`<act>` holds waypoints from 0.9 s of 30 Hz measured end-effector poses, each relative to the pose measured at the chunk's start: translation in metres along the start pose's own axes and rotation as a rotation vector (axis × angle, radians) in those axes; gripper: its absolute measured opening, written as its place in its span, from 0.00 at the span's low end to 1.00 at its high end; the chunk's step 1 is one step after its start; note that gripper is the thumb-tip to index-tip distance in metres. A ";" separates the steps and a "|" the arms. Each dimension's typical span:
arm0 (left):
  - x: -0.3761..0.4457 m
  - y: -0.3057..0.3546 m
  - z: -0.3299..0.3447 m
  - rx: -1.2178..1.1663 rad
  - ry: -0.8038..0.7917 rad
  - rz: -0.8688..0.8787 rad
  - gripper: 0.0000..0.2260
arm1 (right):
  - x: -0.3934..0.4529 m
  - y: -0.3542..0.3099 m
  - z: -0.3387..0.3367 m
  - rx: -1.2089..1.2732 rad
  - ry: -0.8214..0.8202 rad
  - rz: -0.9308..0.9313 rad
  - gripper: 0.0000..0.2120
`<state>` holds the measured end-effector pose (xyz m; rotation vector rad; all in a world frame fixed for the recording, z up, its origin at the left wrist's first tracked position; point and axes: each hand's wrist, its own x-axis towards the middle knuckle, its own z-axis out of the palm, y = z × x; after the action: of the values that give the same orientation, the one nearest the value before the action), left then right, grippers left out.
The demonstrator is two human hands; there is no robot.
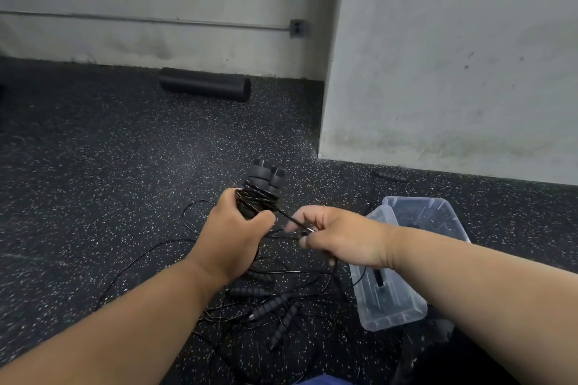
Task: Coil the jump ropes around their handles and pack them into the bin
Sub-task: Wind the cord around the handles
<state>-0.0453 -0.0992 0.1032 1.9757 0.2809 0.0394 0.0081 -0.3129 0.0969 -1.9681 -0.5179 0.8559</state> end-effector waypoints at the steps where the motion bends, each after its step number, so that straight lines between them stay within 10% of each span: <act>1: 0.001 0.000 -0.001 -0.024 0.007 -0.043 0.08 | -0.001 0.000 0.002 -0.037 -0.026 0.006 0.12; 12: 0.013 0.001 -0.010 0.026 0.092 -0.081 0.11 | -0.015 -0.019 0.007 -0.546 -0.056 -0.120 0.13; 21: 0.000 -0.012 0.007 0.475 -0.141 0.113 0.19 | -0.034 -0.039 0.010 -1.026 0.051 -0.312 0.37; 27: -0.014 -0.015 0.025 0.695 -0.324 0.276 0.24 | -0.035 -0.042 -0.001 -1.134 0.153 -0.401 0.31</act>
<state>-0.0580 -0.1186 0.0810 2.6523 -0.2274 -0.2287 -0.0156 -0.3153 0.1462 -2.7180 -1.4663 0.0956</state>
